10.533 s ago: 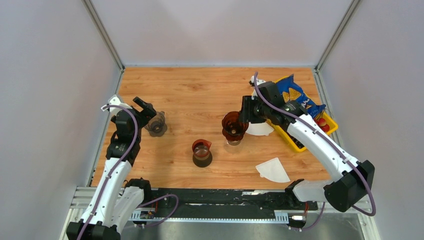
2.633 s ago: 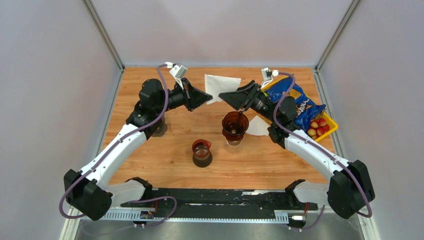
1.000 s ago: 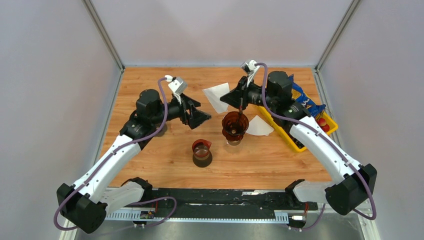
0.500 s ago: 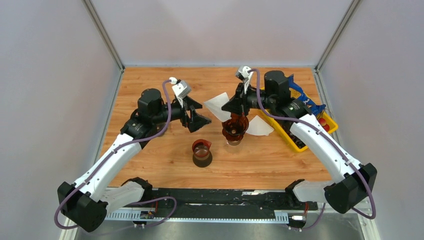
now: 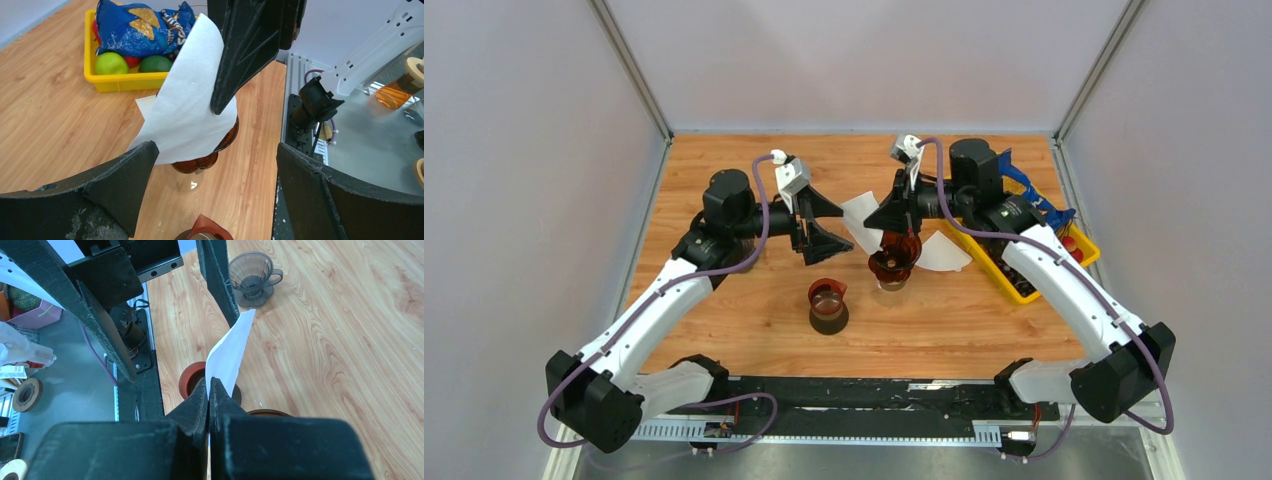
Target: Place the coffee filter in the dripper
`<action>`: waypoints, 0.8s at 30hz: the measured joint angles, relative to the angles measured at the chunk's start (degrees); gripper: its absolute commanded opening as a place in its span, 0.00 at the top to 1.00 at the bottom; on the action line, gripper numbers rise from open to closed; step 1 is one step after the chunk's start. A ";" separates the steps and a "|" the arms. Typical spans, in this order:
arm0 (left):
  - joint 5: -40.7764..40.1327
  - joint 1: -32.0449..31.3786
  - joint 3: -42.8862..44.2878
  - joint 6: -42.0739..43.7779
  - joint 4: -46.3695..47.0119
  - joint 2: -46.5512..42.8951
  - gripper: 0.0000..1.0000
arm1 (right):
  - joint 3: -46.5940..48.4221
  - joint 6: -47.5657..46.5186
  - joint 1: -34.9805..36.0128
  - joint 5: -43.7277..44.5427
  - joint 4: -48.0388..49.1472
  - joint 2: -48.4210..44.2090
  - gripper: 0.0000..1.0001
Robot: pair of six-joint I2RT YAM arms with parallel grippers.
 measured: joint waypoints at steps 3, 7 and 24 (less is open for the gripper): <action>-0.79 0.00 0.22 0.24 -0.17 0.02 0.00 | 0.20 -0.35 0.04 -0.66 -0.07 -0.02 1.00; -2.86 0.00 1.29 1.22 -1.84 -0.09 0.00 | 0.20 -0.85 0.39 -1.01 -0.52 -0.28 1.00; -2.56 0.07 6.08 8.76 -6.86 -2.67 0.00 | 0.11 -1.11 3.80 0.59 -1.18 -4.26 1.00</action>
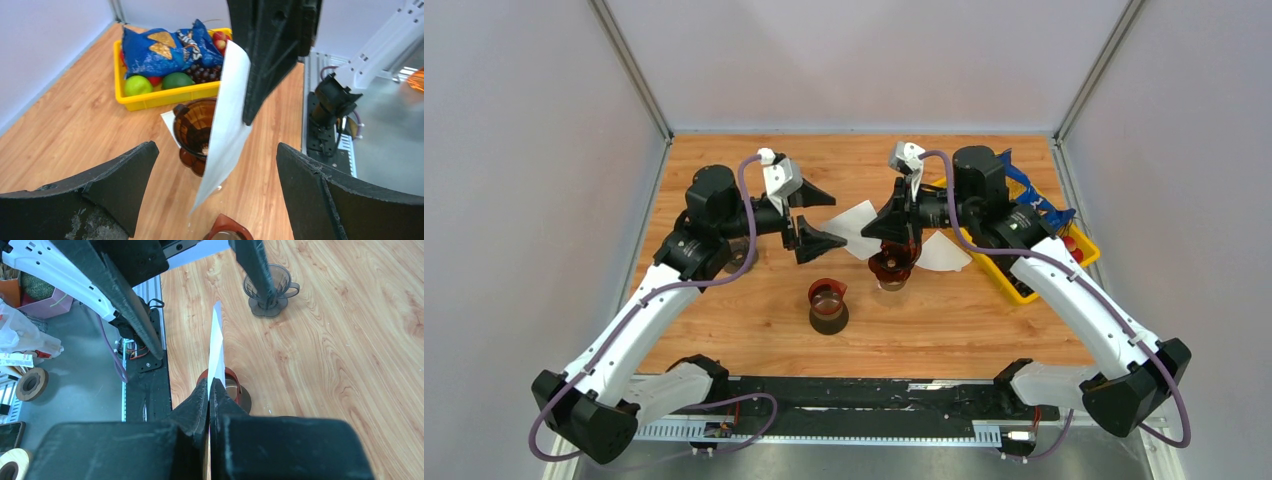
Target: Place the coffee filter in the dripper
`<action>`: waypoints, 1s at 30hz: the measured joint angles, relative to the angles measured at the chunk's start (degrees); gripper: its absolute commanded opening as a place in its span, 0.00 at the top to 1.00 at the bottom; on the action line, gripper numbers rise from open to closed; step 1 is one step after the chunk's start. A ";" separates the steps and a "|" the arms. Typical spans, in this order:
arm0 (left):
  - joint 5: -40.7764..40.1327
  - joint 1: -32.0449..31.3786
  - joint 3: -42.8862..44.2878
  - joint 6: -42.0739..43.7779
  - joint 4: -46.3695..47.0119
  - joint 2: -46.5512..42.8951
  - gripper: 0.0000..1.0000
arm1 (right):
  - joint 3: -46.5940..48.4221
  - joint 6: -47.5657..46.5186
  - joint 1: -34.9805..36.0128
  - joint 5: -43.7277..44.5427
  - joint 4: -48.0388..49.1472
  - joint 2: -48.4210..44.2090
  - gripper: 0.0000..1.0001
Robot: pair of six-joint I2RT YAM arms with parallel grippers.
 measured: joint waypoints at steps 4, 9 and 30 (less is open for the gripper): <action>3.04 0.00 -2.71 -0.07 0.98 -0.98 0.02 | 0.00 -0.02 0.02 0.09 0.00 0.09 1.00; 4.46 0.00 -5.05 -2.27 2.93 -0.81 0.28 | 0.11 -0.02 0.02 -0.09 0.00 0.11 1.00; 10.58 0.00 -6.27 -12.28 14.01 2.86 1.00 | 1.07 0.04 0.22 0.44 -0.79 1.92 0.93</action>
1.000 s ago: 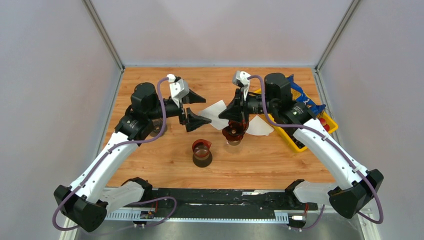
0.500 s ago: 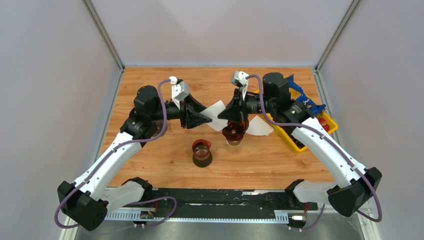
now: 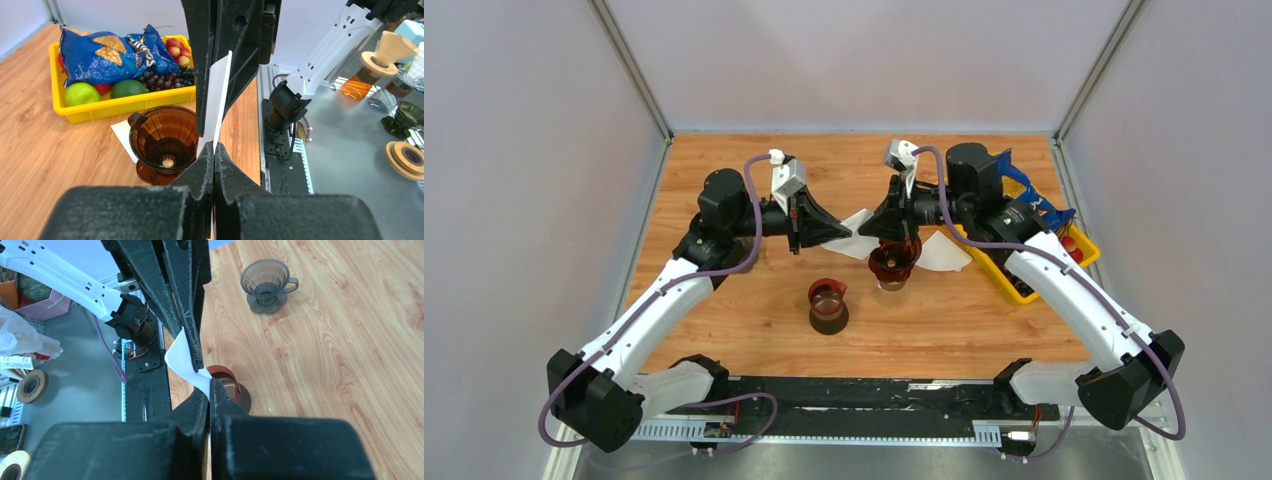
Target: Place the coffee filter in the dripper
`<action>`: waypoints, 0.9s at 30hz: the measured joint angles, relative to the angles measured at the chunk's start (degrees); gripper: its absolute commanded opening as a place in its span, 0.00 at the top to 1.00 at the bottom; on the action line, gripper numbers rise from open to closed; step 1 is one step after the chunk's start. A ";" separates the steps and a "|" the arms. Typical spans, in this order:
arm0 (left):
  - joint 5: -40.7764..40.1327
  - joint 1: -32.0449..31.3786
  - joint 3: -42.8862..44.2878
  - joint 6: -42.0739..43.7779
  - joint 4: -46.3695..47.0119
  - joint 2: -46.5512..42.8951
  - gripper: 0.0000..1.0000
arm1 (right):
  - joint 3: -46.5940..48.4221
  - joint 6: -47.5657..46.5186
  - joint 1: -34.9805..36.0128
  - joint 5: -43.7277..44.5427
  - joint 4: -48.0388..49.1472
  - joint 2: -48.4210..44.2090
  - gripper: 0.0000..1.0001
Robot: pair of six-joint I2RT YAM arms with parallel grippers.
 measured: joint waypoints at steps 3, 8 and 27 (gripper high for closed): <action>0.28 0.00 -0.90 -1.03 1.95 0.04 1.00 | 0.24 0.52 0.02 1.29 0.02 0.46 0.78; -2.54 0.00 -3.63 -5.07 5.49 -0.31 1.00 | 0.22 2.03 0.04 6.67 0.22 0.59 0.56; -23.12 0.04 -10.95 -10.25 9.11 -11.89 1.00 | -8.66 8.59 0.02 31.21 8.04 -8.44 0.00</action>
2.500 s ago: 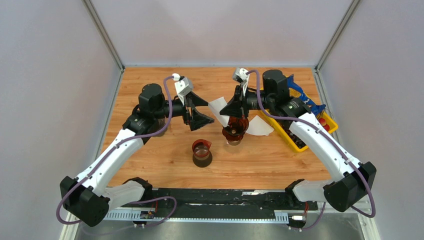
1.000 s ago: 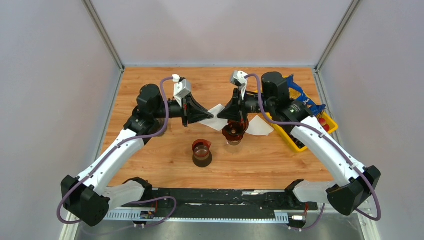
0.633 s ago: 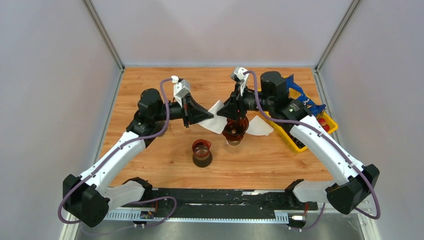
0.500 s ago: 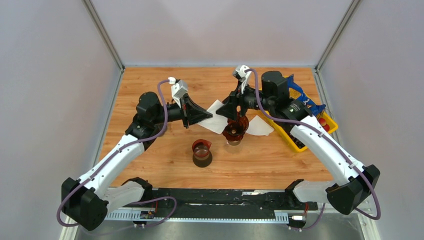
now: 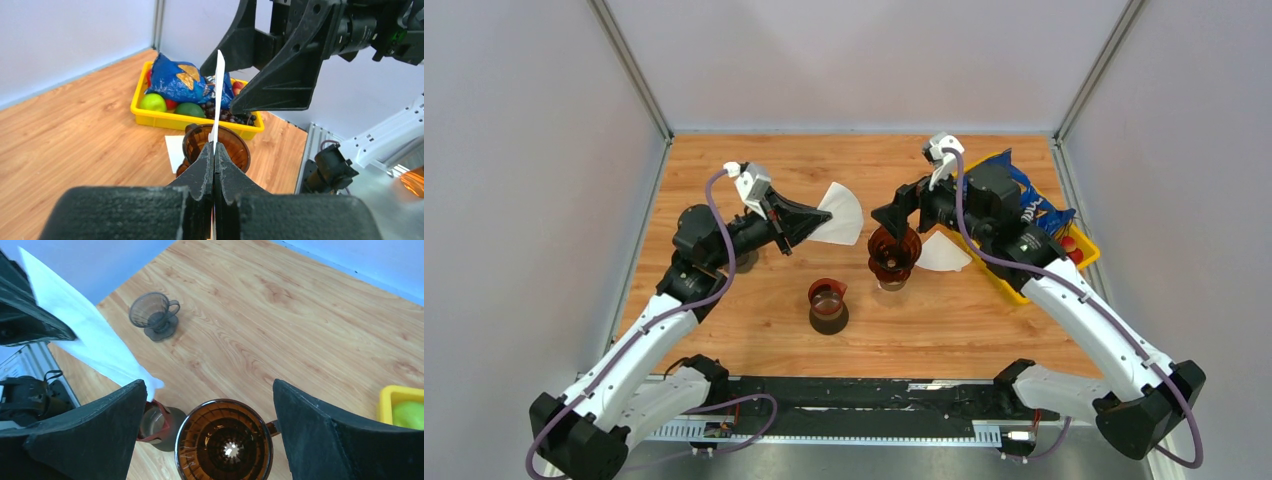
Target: Place the coffee filter in the dripper
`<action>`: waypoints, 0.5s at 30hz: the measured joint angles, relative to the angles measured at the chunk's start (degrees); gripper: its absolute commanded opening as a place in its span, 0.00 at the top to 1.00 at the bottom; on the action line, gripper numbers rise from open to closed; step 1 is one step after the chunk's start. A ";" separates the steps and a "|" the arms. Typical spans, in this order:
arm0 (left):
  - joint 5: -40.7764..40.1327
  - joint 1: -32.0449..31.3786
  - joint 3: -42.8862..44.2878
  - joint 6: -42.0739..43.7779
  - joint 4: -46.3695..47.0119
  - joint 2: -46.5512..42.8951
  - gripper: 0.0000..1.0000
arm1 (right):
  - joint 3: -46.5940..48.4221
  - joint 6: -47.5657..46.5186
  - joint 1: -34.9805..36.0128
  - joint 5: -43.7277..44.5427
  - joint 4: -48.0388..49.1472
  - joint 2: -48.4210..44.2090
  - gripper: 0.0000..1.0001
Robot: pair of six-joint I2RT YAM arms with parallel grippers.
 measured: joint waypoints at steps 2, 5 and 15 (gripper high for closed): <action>-1.16 0.00 -0.17 0.22 0.00 -0.70 1.00 | -1.07 0.17 0.00 1.55 0.39 -0.31 0.00; -2.47 0.00 -0.35 0.61 0.02 -1.36 1.00 | -2.58 0.24 0.00 2.89 1.29 -0.31 0.00; -2.80 0.00 -1.07 0.85 -0.04 -1.44 1.00 | -3.82 0.85 0.00 1.01 5.29 1.49 0.00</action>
